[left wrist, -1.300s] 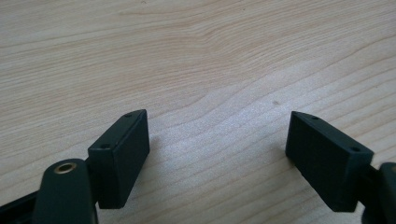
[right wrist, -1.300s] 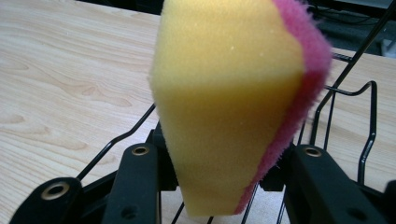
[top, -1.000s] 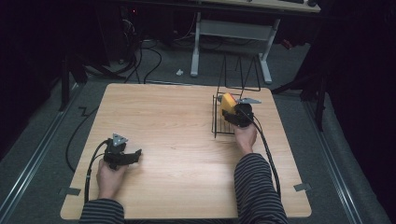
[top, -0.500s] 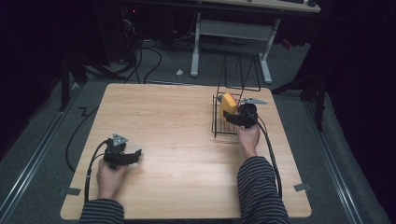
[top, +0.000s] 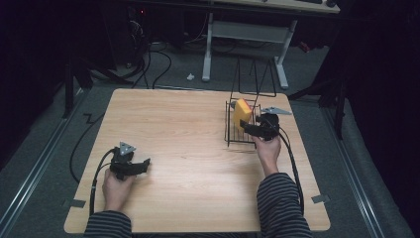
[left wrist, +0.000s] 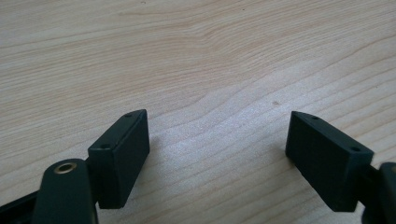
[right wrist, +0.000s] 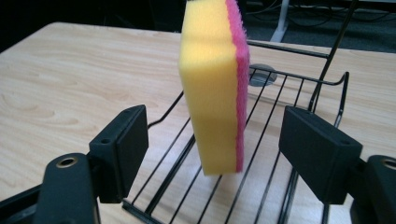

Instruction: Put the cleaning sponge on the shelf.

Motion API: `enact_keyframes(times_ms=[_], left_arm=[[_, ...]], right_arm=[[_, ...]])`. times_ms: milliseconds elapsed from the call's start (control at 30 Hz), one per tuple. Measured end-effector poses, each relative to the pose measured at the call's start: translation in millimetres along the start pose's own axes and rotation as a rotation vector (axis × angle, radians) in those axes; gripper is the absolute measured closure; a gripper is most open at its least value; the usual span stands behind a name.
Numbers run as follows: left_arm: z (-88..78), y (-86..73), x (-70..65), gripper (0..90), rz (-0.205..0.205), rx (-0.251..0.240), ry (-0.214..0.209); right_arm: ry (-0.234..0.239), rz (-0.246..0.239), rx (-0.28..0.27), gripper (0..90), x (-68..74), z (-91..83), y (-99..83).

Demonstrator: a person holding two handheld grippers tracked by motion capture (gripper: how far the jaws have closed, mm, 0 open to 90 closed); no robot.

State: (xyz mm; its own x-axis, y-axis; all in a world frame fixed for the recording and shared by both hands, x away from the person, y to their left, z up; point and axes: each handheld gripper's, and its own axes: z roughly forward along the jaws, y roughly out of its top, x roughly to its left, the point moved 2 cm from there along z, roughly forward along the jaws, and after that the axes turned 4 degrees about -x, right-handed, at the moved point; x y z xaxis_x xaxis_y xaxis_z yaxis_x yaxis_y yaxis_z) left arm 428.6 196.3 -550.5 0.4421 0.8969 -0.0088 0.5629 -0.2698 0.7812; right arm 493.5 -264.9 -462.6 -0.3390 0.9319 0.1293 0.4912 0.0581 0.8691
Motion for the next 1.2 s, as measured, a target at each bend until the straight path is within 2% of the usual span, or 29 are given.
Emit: enact_keyframes(times_ms=[200, 333, 433, 500, 833, 1000, 1067, 1200], left_arm=[[0.0, 0.0, 0.0, 22.2, 0.0, 0.0, 0.0], [0.1, 0.1, 0.0, 22.2, 0.0, 0.0, 0.001], [0.1, 0.1, 0.0, 22.2, 0.0, 0.0, 0.001], [0.1, 0.1, 0.0, 22.2, 0.0, 0.0, 0.001], [0.1, 0.1, -0.1, 22.2, 0.0, 0.0, 0.001], [0.1, 0.1, -0.1, 22.2, 0.0, 0.0, 0.001], [0.1, 0.1, -0.1, 22.2, 0.0, 0.0, 0.0], [0.0, 0.0, -0.1, 22.2, 0.0, 0.0, 0.001]], right_arm=[[0.008, -0.03, -0.014, 25.1, 2.9, -14.1, 4.5], [0.018, -0.027, -0.025, 26.0, 3.9, -23.5, 6.6], [0.024, -0.018, -0.064, 28.9, 3.8, -33.7, 5.6], [0.026, -0.009, -0.059, 28.7, 2.8, -38.1, 4.1], [0.046, -0.028, -0.063, 29.0, 2.0, -60.1, 5.6], [0.06, -0.022, -0.1, 30.1, 3.3, -78.9, 8.8], [0.063, -0.023, -0.132, 32.2, 3.5, -87.7, 7.6], [0.056, -0.025, -0.119, 32.2, 2.4, -94.5, 4.4]])
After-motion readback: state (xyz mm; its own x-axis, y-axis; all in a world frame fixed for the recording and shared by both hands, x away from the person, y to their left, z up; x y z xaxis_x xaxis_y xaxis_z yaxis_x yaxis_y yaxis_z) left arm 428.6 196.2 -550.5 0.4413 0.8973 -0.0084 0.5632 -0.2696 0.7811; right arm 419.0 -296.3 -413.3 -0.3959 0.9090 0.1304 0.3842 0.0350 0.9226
